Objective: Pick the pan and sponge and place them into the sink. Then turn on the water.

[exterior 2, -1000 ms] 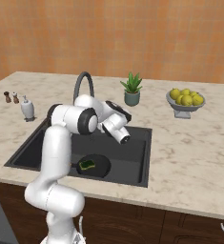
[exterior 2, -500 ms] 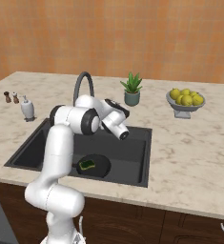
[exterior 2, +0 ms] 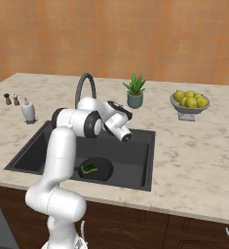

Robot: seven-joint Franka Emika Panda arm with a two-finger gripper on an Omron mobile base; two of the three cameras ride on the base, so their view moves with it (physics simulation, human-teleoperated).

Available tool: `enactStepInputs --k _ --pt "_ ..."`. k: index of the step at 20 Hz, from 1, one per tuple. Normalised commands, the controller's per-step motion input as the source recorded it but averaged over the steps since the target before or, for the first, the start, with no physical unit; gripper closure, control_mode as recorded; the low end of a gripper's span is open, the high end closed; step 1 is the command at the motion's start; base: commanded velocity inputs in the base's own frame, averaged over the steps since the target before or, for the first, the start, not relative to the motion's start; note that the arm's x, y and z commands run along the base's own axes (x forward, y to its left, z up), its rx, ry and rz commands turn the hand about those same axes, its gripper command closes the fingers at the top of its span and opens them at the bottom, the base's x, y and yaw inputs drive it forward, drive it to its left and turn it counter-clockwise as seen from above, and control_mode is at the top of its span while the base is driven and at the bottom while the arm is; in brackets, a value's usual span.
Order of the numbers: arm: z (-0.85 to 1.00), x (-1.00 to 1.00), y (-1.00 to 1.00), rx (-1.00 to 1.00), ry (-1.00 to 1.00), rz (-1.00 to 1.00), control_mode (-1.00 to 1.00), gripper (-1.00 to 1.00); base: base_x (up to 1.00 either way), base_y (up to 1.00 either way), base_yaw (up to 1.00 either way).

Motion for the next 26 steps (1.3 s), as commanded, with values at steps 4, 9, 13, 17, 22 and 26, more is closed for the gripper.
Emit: enactStepInputs --k 4,9,13,17,22,26 --pt "-0.05 0.85 -0.66 0.16 0.15 -0.11 -1.0 1.0 0.0 0.0 0.0" --pt "-0.1 0.85 -0.83 0.18 0.15 -0.11 -1.0 1.0 0.0 0.0 0.0" --pt "-0.1 0.84 -0.91 0.19 0.14 -0.1 -1.0 1.0 0.0 0.0 0.0" --pt "-0.14 0.83 -0.95 0.2 0.15 -0.09 -1.0 1.0 0.0 0.0 0.0" --pt "-0.15 0.84 -0.98 0.2 0.16 -0.09 -1.0 1.0 0.0 0.0 0.0" --pt "-0.17 0.82 -0.94 0.19 0.17 -0.08 -1.0 1.0 0.0 0.0 0.0"
